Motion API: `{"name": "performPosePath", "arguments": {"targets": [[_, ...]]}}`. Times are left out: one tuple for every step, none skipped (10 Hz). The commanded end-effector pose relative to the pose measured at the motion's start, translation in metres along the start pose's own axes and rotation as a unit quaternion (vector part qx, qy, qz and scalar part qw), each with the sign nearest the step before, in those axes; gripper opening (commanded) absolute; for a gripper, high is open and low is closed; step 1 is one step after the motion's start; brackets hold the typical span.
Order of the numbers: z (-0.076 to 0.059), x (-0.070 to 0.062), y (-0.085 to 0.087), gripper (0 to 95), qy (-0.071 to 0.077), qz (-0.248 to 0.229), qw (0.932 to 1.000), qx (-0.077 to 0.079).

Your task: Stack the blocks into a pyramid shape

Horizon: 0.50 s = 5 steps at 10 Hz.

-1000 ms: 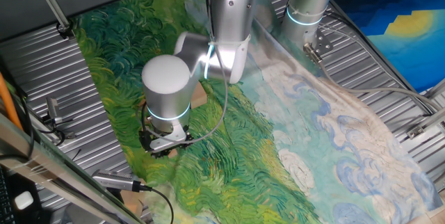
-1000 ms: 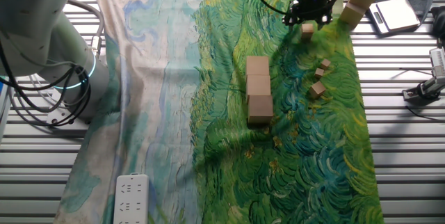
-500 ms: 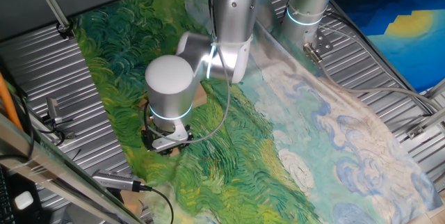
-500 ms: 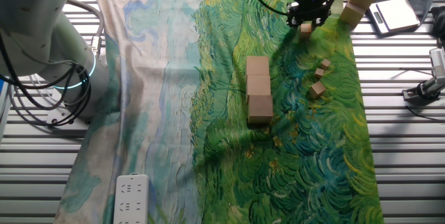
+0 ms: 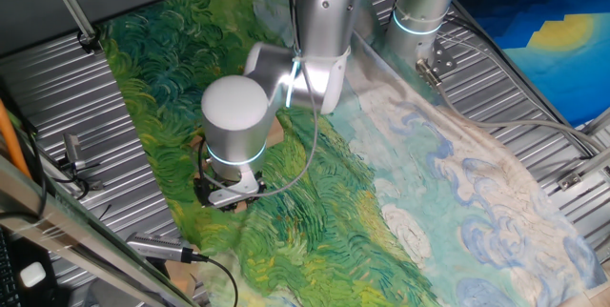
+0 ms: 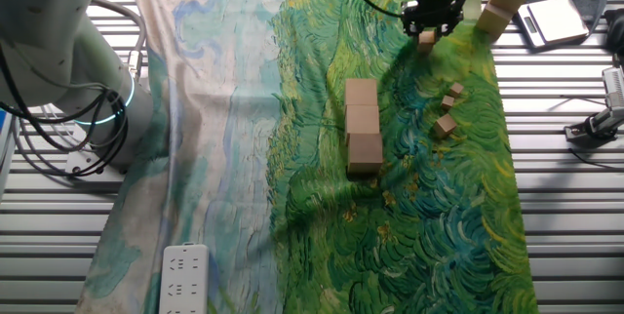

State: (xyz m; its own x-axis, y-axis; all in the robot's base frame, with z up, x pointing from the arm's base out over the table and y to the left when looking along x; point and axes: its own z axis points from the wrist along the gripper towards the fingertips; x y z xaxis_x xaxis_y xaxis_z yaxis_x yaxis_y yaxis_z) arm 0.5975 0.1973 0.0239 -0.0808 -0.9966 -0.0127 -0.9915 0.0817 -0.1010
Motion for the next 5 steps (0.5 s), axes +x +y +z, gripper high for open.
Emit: {"name": "performPosePath", "arguments": {"targets": [[-0.013, 0.007, 0.005, 0.0, -0.001, -0.001, 1.0000, -0.007], [-0.021, 0.012, 0.011, 0.0, -0.001, -0.003, 0.9999, -0.014], [-0.031, 0.019, 0.023, 0.0, 0.001, -0.005, 0.9997, -0.023], [-0.040, 0.027, 0.041, 0.0, 0.006, -0.006, 0.9996, -0.027], [-0.045, 0.037, 0.057, 0.0, 0.008, -0.007, 0.9996, -0.027]]}}
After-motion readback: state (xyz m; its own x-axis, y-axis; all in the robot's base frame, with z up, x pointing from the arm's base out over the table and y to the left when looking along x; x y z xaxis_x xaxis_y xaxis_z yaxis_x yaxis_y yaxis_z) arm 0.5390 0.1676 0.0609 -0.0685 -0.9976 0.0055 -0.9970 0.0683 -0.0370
